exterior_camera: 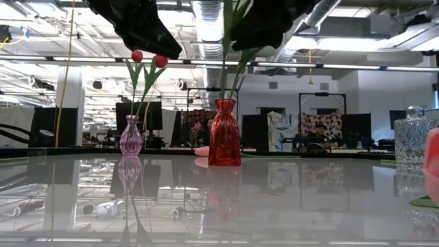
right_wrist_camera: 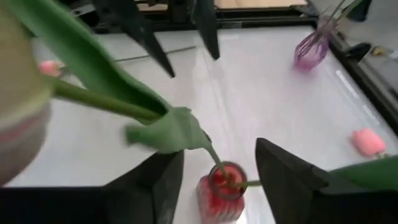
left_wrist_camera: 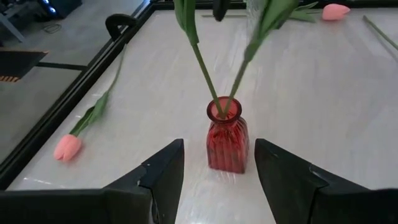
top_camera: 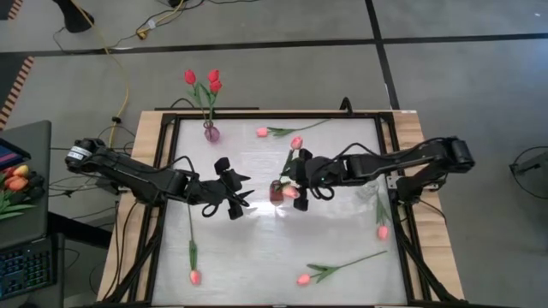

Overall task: Sort flowers into vase by color
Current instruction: Put the top pink-orange tulip into the red vase, then put the pink-orange tulip into the red vase

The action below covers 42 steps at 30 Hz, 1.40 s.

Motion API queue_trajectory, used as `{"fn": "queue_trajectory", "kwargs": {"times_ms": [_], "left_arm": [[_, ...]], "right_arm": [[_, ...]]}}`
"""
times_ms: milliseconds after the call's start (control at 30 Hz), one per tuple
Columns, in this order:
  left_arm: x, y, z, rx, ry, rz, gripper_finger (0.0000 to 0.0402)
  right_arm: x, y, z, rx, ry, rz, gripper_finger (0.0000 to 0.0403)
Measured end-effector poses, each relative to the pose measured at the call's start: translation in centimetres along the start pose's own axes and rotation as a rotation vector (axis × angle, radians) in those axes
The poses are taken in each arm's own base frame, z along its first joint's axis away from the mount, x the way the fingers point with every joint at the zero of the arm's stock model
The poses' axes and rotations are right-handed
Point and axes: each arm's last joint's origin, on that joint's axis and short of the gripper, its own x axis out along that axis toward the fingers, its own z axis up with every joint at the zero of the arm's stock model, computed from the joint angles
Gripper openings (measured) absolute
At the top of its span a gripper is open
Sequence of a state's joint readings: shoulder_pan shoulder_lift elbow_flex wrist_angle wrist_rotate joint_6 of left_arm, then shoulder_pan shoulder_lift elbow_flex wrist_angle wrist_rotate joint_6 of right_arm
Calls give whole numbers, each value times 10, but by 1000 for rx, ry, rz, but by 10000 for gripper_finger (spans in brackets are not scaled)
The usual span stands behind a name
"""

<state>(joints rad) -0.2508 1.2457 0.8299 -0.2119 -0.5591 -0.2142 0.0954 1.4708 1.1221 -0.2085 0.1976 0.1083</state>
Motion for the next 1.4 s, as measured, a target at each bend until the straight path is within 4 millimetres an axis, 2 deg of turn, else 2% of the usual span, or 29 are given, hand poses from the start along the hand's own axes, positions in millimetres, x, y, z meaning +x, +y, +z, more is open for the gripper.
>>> {"fn": "queue_trajectory", "kwargs": {"times_ms": [133, 433, 700, 1133, 1267, 1400], "left_arm": [[0, 0, -1, 12, 9, -7, 185], [0, -1, -1, 22, 13, -29, 185], [0, -2, -1, 17, 18, -54, 185], [0, -1, -1, 14, 19, -54, 185], [0, -2, -1, 14, 19, -55, 185], [0, -2, -1, 15, 21, -63, 185]], "right_arm": [[-11, -1, -3, 19, 56, 39, 249], [-30, -6, -15, 19, 221, 41, 249], [-42, -8, -19, 34, 274, 32, 249], [-70, -15, -34, 143, 451, -27, 249], [-77, -11, -41, 166, 523, -43, 249], [-80, 0, -46, 170, 568, -30, 249]]}}
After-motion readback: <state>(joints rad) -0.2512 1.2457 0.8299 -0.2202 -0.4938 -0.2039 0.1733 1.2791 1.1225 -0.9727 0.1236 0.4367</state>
